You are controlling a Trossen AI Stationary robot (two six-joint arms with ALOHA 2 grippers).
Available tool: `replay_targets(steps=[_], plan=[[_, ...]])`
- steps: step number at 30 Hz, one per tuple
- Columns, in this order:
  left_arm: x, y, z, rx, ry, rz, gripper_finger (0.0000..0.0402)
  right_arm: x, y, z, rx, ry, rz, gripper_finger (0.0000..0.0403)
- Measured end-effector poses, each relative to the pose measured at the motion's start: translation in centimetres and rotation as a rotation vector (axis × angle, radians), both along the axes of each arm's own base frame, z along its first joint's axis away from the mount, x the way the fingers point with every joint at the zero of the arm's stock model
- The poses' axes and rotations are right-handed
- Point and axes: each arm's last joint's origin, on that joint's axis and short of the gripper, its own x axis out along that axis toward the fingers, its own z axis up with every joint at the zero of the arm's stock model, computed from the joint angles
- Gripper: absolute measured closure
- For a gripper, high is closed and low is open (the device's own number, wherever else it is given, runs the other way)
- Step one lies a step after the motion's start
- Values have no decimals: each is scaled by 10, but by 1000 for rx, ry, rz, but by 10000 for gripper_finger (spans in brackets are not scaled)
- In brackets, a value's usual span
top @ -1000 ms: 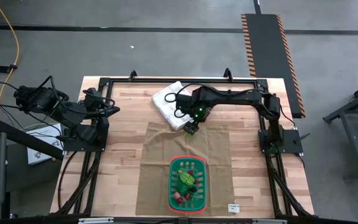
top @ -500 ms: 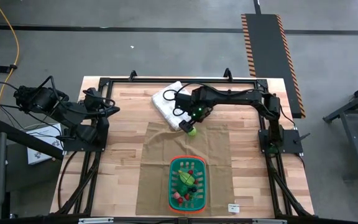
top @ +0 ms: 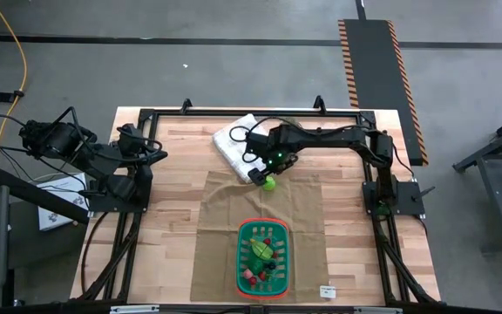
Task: Pick and placing Produce into tupperware
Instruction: Put the green cabbage into the blue bin
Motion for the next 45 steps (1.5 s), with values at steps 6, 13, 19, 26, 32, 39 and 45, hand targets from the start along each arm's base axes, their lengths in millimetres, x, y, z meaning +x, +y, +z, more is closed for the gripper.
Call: replay_targets(steps=[6, 13, 19, 26, 32, 39, 45], plan=[[0, 0, 0, 0, 0, 0, 401, 0, 8, -14, 16, 0, -6, 11], [0, 0, 0, -5, -3, 4, 401, 1, 7, -31, 24, -42, -40, 11], [0, 0, 0, -5, -3, 4, 401, -8, 8, -49, 35, 22, -61, 11], [0, 0, 0, -6, -3, 4, 401, -6, 6, -51, -1, -4, -76, 11], [0, 0, 0, -5, -3, 4, 401, -1, 3, -57, -1, -20, -111, 11], [0, 0, 0, -6, -3, 4, 401, 0, 2, -64, -19, 5, -133, 11], [0, 0, 0, -5, 0, 3, 401, 0, 2, -71, -16, 37, -130, 11]])
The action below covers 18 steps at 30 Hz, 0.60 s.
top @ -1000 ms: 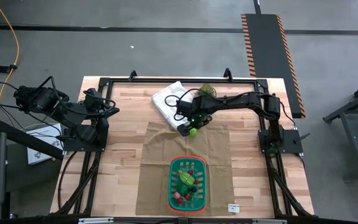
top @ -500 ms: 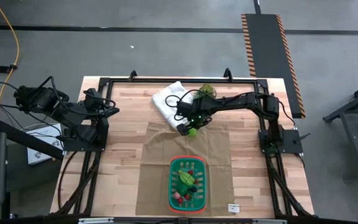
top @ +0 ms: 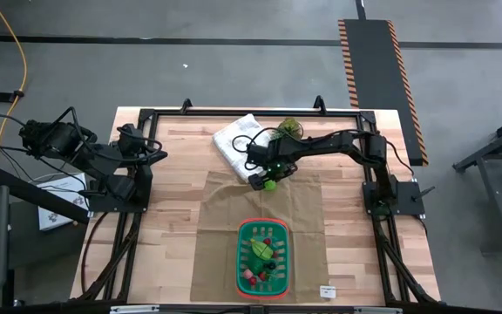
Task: Pick and placing Produce into tupperware
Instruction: Put the green cabbage into the blue bin
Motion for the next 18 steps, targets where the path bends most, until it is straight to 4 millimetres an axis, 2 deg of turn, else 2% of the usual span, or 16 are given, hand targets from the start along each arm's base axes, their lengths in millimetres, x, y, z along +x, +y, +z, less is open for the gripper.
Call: replay_targets(steps=[6, 18], plan=[[0, 0, 0, 1, 2, 0, 401, 0, 0, 0, -18, 6, -2, 17], [-1, 0, -1, 3, 9, 0, 401, -1, 0, 0, -16, 17, 4, 82]])
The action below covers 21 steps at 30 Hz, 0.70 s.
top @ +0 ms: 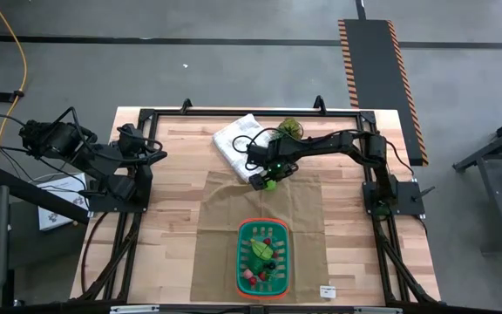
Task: Pick and placing Produce into tupperware
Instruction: Put the green cabbage into the blue bin
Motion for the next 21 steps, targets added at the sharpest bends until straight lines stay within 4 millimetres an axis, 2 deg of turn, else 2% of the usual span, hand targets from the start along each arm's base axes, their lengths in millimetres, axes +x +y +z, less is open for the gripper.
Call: replay_targets(steps=[21], plan=[[0, 0, 0, 2, 7, 0, 401, 4, 0, -1, 28, -33, 1, 87]])
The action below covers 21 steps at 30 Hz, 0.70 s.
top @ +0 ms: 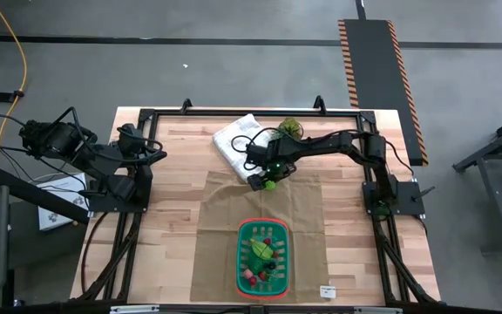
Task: Pick and placing Produce into tupperware
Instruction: Put the green cabbage into the blue bin
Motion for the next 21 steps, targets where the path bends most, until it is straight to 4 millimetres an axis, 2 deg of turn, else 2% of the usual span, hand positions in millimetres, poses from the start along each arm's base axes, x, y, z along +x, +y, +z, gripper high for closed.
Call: replay_targets(steps=[9, 21], plan=[[0, 0, 0, 0, 0, 0, 401, 2, 0, -6, 12, 2, -1, 93], [0, 0, 0, -1, -1, 0, 401, 2, 0, -6, 11, 1, 2, 161]])
